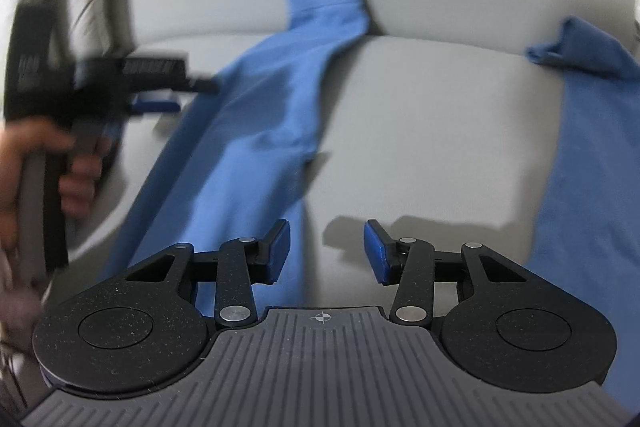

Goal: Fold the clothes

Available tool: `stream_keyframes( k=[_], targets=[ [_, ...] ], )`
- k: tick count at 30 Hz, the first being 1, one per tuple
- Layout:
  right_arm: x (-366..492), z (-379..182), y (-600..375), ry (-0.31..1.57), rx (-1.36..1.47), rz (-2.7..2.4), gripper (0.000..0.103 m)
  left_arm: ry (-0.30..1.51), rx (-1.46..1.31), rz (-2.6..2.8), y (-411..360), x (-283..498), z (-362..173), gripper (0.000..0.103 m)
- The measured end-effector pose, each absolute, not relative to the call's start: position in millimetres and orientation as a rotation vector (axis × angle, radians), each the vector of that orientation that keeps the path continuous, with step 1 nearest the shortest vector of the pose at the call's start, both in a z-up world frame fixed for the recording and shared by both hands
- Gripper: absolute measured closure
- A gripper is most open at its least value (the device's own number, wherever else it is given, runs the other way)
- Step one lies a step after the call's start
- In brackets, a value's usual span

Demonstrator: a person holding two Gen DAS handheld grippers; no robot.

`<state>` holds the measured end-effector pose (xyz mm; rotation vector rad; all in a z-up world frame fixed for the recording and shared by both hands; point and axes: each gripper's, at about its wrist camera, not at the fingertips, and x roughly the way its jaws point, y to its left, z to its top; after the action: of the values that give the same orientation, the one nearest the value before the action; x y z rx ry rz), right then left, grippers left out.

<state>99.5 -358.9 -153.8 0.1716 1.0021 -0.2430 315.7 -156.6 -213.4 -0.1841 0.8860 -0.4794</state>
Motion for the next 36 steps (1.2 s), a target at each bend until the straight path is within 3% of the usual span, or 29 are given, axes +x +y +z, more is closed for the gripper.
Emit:
stream_keyframes(
  k=[3, 4, 5, 6, 11, 16, 17, 18, 19, 21, 22, 31, 36],
  targets=[
    [108, -167, -369, 1.003, 0.271, -0.231, 0.057, 0.927, -0.196, -0.496, -154, 317, -219, 0.053],
    [112, -174, -373, 1.024, 0.306, -0.235, 0.064, 0.935, -0.191, -0.502, -155, 318, -221, 0.056],
    [114, -179, -373, 1.039, 0.311, -0.228, 0.091, 0.944, -0.168, -0.510, -160, 318, -226, 0.061],
    [115, -182, -370, 1.052, 0.304, -0.216, 0.100, 0.941, -0.147, -0.507, -161, 317, -228, 0.065],
    [103, -167, -356, 1.010, 0.167, -0.277, 0.102, 0.898, -0.007, -0.474, -176, 310, -234, 0.068],
    [102, -181, -352, 1.038, 0.082, -0.340, 0.101, 0.868, 0.037, -0.466, -181, 307, -236, 0.060],
    [103, -182, -347, 1.039, 0.037, -0.341, 0.100, 0.870, 0.033, -0.464, -181, 308, -235, 0.054],
    [103, -180, -343, 1.042, 0.017, -0.341, 0.094, 0.880, 0.020, -0.452, -180, 308, -232, 0.045],
    [103, -177, -341, 1.046, 0.009, -0.341, 0.090, 0.884, 0.015, -0.441, -179, 307, -229, 0.043],
    [97, -162, -340, 1.040, 0.035, -0.335, 0.068, 0.864, 0.017, -0.429, -171, 296, -215, 0.042],
    [87, -149, -341, 1.018, 0.076, -0.326, 0.065, 0.856, 0.025, -0.433, -168, 291, -211, 0.041],
    [-46, -56, -301, 0.925, 0.169, -0.309, 0.058, 0.879, 0.063, -0.447, -113, 160, -158, 0.037],
    [-109, -49, -264, 0.962, 0.177, -0.231, 0.057, 0.968, 0.082, -0.432, -78, 61, -149, 0.042]
  ],
)
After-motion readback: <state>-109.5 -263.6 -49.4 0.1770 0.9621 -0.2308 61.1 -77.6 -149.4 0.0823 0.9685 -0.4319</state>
